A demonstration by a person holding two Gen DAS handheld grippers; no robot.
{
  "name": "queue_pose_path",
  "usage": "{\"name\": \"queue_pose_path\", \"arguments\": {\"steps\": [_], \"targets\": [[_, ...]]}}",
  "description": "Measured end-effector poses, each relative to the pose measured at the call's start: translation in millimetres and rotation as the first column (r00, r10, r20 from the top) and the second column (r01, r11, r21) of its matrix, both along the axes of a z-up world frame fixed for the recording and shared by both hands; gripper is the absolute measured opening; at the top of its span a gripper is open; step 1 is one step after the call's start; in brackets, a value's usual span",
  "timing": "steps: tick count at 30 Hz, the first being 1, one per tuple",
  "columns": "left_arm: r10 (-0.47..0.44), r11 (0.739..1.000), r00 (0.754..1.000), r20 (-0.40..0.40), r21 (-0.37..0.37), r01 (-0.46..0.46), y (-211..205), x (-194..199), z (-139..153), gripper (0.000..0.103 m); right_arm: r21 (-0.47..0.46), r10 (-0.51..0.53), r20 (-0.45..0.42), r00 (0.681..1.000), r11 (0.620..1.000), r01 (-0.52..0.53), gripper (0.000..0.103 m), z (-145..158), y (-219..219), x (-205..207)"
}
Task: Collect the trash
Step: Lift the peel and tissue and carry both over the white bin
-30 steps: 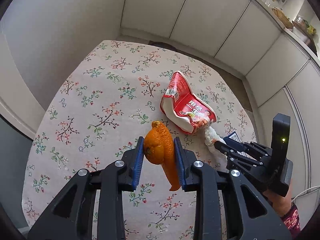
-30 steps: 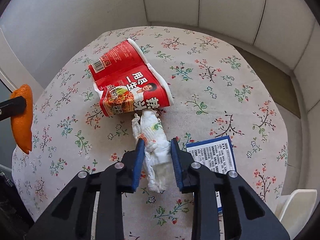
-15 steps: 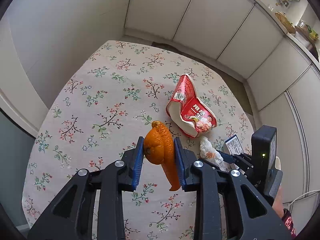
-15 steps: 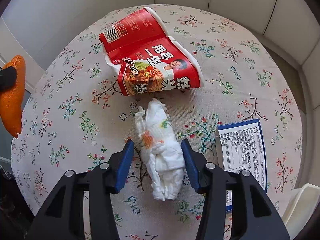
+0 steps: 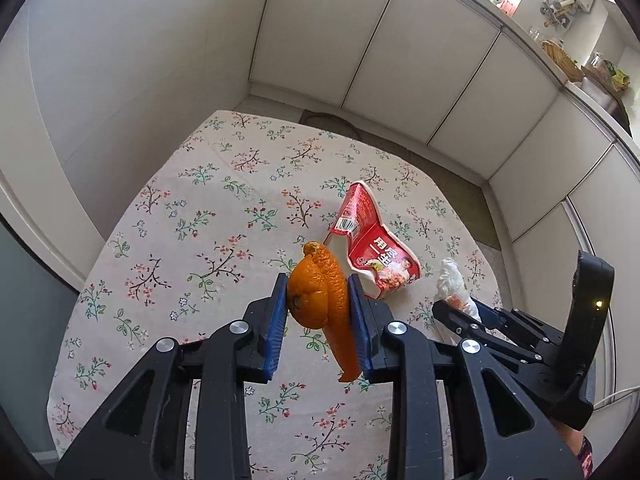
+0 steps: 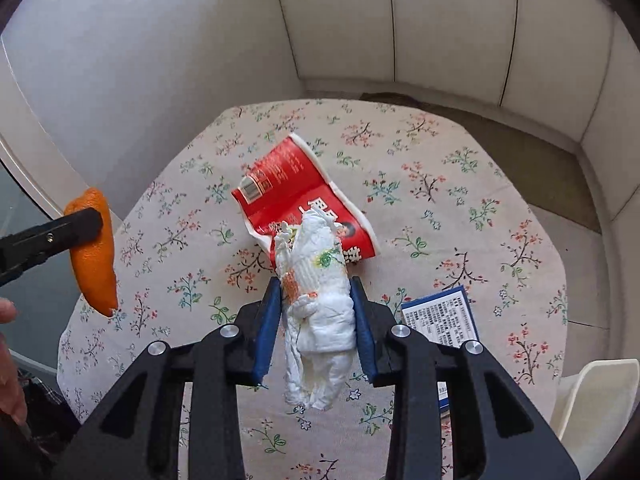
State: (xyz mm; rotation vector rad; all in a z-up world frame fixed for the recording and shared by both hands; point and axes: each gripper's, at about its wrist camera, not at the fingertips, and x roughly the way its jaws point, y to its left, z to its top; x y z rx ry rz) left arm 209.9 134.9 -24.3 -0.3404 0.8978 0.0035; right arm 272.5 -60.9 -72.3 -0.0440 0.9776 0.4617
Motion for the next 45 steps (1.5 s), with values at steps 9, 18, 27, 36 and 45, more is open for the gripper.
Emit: {"name": "queue_pose_path", "arguments": {"steps": [9,18,27,36,45], "targets": [[-0.023,1.0,0.997,0.078,-0.016,0.024,-20.1,-6.3,19.8,0.028,0.014,-0.063,0.11,0.992,0.998,0.061,0.034,43.4,-24.6,-28.8],[-0.078,0.997,0.988,0.132,0.003,0.078,-52.8,-13.0,32.7,0.028,0.008,-0.13,0.167,0.977,0.991,0.13,0.034,59.6,-57.6,-52.3],[-0.145,0.989,0.974,0.175,0.032,0.142,-93.1,-18.1,38.6,0.028,-0.001,-0.21,0.227,0.951,0.976,0.216,0.034,73.0,-97.3,-77.2],[-0.228,0.974,0.954,0.195,0.065,0.219,-140.3,-21.6,34.8,0.028,0.011,-0.33,0.256,0.909,0.941,0.338,0.035,81.0,-150.1,-97.8],[-0.289,0.957,0.939,0.185,0.076,0.279,-181.8,-22.0,27.7,0.028,0.019,-0.459,0.254,0.851,0.882,0.47,0.035,76.9,-212.5,-114.9]]}}
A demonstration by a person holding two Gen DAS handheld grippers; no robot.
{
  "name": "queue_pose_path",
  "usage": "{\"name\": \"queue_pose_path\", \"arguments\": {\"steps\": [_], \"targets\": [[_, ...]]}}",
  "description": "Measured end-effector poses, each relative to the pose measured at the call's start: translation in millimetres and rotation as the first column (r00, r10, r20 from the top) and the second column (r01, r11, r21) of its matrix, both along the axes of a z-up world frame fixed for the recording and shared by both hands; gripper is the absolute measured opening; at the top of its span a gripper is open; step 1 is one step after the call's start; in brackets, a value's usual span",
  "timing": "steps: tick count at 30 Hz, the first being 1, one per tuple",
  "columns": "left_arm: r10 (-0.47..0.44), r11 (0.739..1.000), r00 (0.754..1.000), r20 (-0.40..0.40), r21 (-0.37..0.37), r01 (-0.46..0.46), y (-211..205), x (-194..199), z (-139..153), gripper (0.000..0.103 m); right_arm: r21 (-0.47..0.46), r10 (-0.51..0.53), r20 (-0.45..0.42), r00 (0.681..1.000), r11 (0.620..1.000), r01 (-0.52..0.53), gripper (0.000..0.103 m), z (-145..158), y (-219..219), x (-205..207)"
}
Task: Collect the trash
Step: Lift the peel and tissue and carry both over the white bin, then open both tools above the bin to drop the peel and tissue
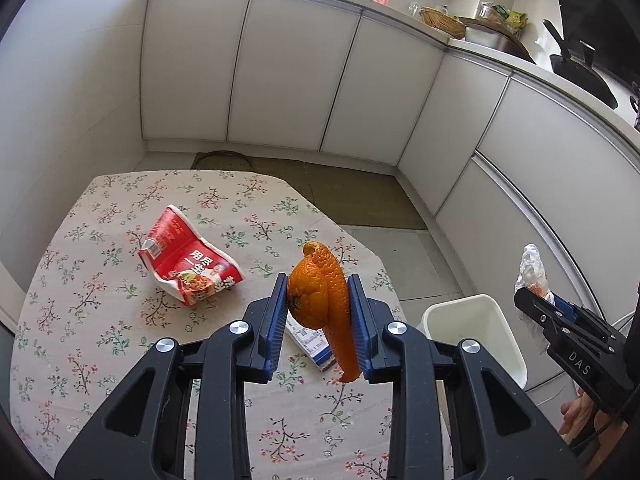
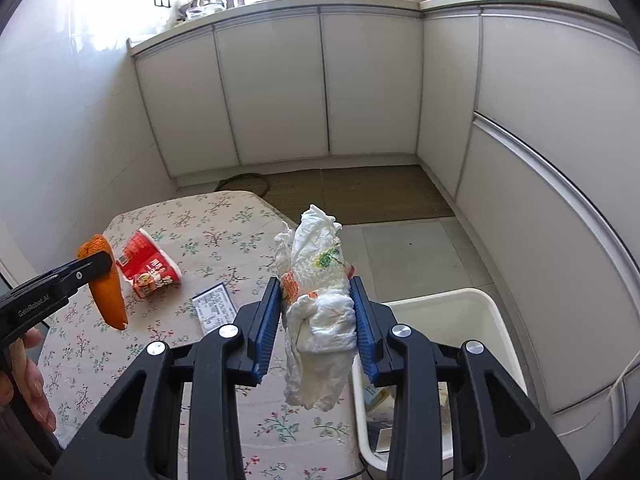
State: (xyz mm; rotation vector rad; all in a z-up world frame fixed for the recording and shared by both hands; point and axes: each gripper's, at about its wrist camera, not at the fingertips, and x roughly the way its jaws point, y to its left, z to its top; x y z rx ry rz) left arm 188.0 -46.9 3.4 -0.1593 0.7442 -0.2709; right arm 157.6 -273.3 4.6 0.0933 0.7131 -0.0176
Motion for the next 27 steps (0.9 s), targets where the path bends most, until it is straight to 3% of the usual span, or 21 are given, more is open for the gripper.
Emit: {"name": "queue_pose_path", "arguments": {"steps": [9,11,13,18,27], "targets": [[-0.072,0.997,0.997,-0.01,0.032,0.073,-48.4,-3.3,-11.9,0.028,-0.012,-0.172,-0.03,0.985,0.985,0.171,0.037,-11.0,-69.6,-19.0],[-0.085,0.996,0.996,-0.009,0.036,0.085,-59.3,-2.7,-13.6,0.028,-0.011,-0.207,-0.028,0.978,0.978,0.206,0.044,-11.1,-80.1,-23.5],[-0.101,0.994,0.995,-0.003,0.042,0.101,-71.9,-3.1,-14.1,0.028,-0.008,-0.249,-0.016,0.968,0.969,0.249,0.064,-9.2,-93.9,-30.2],[-0.16,0.985,0.987,0.009,0.062,0.159,-104.2,-6.4,-16.2,0.028,0.0,-0.361,0.024,0.932,0.932,0.361,0.085,-4.4,-128.6,-48.8],[-0.249,0.968,0.969,-0.012,0.031,0.249,-165.8,-6.3,-21.7,0.028,0.044,-0.513,0.044,0.857,0.858,0.512,0.092,-0.8,-185.0,-89.2]]}}
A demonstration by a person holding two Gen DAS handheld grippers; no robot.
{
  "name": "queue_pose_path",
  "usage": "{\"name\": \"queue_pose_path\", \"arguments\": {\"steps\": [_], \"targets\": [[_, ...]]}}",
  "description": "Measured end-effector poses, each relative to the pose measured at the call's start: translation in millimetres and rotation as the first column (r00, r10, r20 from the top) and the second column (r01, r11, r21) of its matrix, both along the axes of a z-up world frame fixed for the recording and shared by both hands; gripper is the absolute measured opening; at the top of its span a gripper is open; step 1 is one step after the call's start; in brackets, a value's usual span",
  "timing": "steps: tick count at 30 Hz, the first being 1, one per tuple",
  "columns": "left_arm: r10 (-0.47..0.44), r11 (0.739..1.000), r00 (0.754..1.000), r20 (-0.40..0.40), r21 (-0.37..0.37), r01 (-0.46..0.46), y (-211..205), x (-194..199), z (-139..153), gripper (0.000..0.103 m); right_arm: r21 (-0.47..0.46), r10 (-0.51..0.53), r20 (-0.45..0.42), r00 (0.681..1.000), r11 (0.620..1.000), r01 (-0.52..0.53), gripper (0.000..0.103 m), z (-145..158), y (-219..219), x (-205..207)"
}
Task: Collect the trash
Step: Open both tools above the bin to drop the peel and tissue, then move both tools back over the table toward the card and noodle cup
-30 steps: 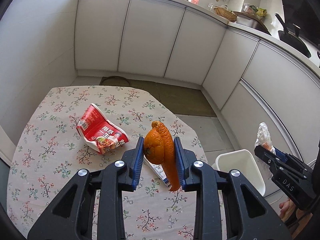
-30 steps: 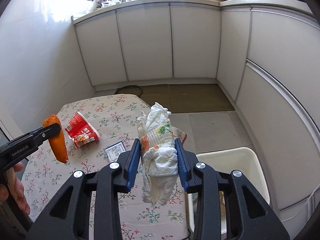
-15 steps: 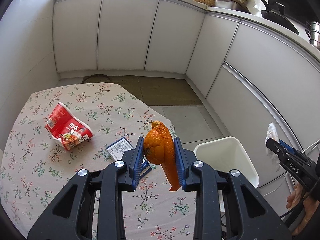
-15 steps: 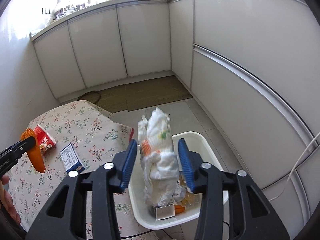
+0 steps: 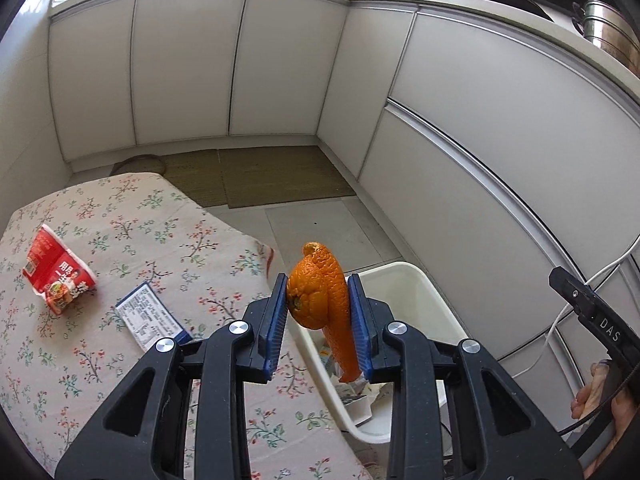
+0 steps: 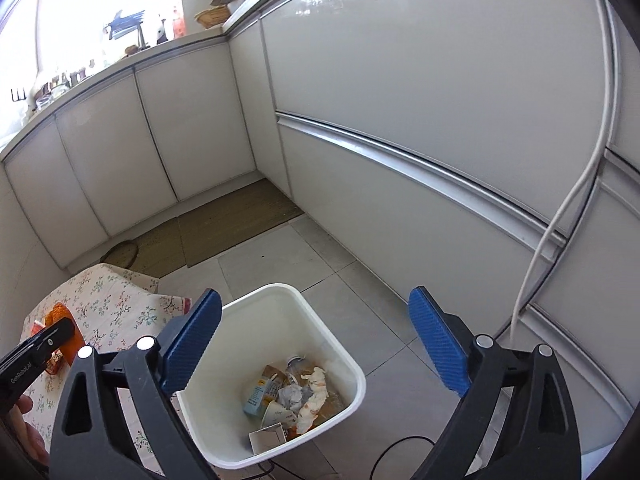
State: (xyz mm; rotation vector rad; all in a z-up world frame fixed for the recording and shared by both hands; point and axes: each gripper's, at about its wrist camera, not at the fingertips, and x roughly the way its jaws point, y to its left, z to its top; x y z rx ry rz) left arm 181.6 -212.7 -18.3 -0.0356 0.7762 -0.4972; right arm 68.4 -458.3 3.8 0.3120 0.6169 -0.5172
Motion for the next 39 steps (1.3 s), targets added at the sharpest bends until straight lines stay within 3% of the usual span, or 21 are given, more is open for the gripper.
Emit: {"name": "queue_pose_path", "arguments": {"steps": [5,14,21,28,36,39], "targets": [[-0.058,0.998,0.998,0.002,-0.006,0.058,-34.5,-1.8,1.4,0.029,-0.005,-0.091,0.025,0.996,0.996,0.091,0.092,4.9,-19.3,-20.8],[-0.145,0.989,0.989,-0.011,-0.012,0.144,-84.3,-1.9,2.3,0.029,0.048,-0.18,-0.043,0.983,0.982,0.182,0.092,-11.8,-46.3,-30.3],[-0.177,0.984,0.984,-0.023,-0.009,0.177,-106.8,-7.5,5.8,0.045,0.049,-0.212,-0.06,0.975,0.975,0.215,0.092,-18.3,-50.9,-32.5],[-0.153,0.987,0.988,0.007,0.042,0.153,-108.6,-17.4,4.3,0.081,0.029,-0.203,-0.053,0.978,0.978,0.205,0.096,-15.0,-41.5,-31.2],[-0.089,0.993,0.996,0.025,0.085,0.087,-94.7,-16.7,3.2,0.096,-0.018,-0.185,-0.074,0.98,0.983,0.184,0.096,-18.2,-24.9,-19.7],[-0.052,0.993,0.999,0.012,0.103,0.051,-85.3,-12.2,-2.7,0.096,-0.04,-0.18,-0.069,0.981,0.983,0.178,0.096,-17.3,-16.5,-13.6]]}}
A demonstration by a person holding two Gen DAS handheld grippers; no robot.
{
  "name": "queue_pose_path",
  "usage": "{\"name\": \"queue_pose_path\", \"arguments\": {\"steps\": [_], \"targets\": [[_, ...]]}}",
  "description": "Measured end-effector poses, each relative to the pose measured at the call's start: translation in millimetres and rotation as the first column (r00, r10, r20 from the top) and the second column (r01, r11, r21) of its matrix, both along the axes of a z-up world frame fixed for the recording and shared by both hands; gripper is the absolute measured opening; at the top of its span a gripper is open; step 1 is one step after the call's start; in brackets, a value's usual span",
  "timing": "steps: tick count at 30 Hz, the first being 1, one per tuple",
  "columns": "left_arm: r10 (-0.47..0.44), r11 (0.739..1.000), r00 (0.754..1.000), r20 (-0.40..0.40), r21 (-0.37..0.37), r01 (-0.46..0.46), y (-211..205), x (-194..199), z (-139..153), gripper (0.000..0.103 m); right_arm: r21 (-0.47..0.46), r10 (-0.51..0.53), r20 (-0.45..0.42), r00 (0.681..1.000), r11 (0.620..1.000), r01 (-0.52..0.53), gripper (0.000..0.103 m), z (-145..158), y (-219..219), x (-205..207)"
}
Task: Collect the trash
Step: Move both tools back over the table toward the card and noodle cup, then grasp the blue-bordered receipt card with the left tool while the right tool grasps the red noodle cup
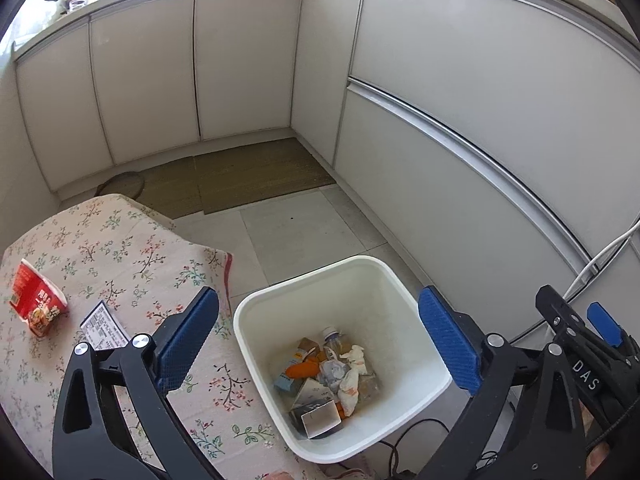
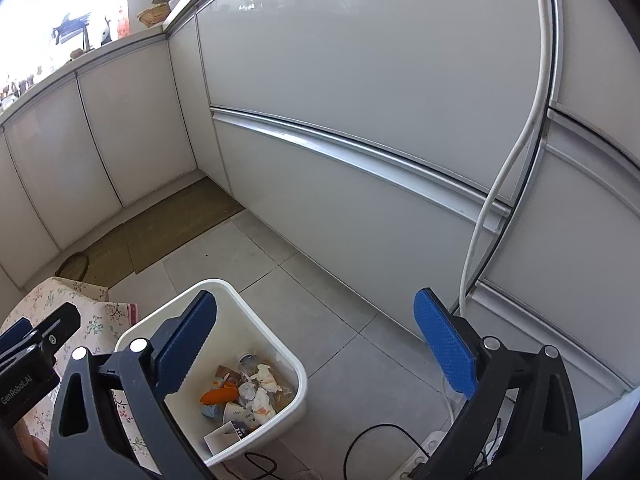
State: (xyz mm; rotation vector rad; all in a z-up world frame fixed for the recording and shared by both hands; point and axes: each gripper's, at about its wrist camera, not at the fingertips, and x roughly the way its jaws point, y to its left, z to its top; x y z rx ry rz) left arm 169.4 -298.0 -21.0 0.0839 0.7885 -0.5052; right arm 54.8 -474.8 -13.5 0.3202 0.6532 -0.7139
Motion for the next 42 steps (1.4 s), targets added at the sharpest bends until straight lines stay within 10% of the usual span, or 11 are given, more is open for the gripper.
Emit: {"name": "queue_pose_path", "arguments": {"steps": [11,26,32,37,42], "targets": [[0.29,0.955,0.955,-0.065,0.092,-0.283,62.5,48.8,-37.9,0.096,-0.052,0.094,-0.058,0.994,0.994,-0.097,0.096,-6.9,36.3,30.2],[0.633,0.77,0.732,-0.25,0.296,-0.565,162.5,133.3,-144.7,0.096,-0.07,0.181,-0.143,0.973,0.979,-0.192,0.096,-24.8,64.3,56.7],[0.561,0.821,0.793,-0.237,0.28,-0.497,166.9,137.7,-147.2,0.094,-0.049,0.238,-0.187,0.953,0.967,-0.251,0.096,-32.9,82.7,71.3],[0.485,0.868,0.837,-0.255,0.262,-0.423,177.6,126.0,-138.1,0.06,-0.021,0.317,-0.21,0.925,0.944,-0.329,0.096,-34.3,111.9,90.8],[0.398,0.914,0.865,-0.306,0.207,-0.348,210.9,111.2,-126.8,0.054,0.028,0.424,-0.203,0.883,0.903,-0.428,0.096,-32.4,155.4,114.4]]}}
